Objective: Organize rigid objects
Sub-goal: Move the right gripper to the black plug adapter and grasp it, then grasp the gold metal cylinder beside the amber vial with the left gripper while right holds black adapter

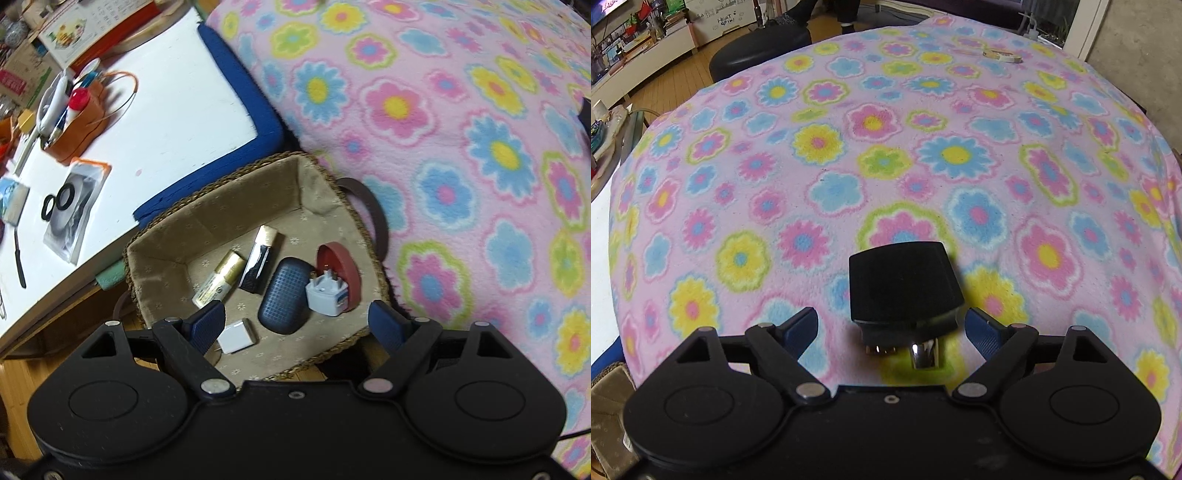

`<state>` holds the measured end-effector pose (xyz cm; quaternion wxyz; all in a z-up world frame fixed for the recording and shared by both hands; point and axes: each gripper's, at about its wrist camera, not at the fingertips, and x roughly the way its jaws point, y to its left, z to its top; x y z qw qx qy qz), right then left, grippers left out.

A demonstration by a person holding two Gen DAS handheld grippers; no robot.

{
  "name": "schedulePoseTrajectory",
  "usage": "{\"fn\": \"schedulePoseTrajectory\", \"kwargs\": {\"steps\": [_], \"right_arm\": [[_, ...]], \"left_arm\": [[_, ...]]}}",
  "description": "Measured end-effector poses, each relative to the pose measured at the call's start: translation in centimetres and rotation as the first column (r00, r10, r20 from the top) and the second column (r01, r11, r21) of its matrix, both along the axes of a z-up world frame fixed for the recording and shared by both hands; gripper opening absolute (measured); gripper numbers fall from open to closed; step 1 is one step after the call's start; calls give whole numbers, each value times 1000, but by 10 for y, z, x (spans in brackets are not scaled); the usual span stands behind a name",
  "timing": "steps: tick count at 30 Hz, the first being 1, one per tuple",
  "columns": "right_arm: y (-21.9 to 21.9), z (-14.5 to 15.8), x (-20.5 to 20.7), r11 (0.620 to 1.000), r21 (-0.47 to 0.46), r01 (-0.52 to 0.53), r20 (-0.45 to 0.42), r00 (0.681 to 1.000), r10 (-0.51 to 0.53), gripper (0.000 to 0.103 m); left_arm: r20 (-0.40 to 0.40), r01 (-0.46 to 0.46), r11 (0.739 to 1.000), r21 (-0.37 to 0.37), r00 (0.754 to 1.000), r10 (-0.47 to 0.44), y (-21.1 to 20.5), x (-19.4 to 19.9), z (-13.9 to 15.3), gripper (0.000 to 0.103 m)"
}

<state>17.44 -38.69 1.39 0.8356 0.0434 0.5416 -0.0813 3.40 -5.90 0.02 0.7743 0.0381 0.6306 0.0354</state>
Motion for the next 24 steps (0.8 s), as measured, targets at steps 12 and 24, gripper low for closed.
{"fn": "schedulePoseTrajectory", "kwargs": {"steps": [12,24], "right_arm": [[-40,-2,-23,998,42,46,18,999,-47,61],[-121,-2,-116,986,20,165,23,986,-165,62]], "left_arm": [[19,160,986,46,987,-161,-44,-6,1,82],[50,312,949,-39,949,-310,-124,6,13,81]]}}
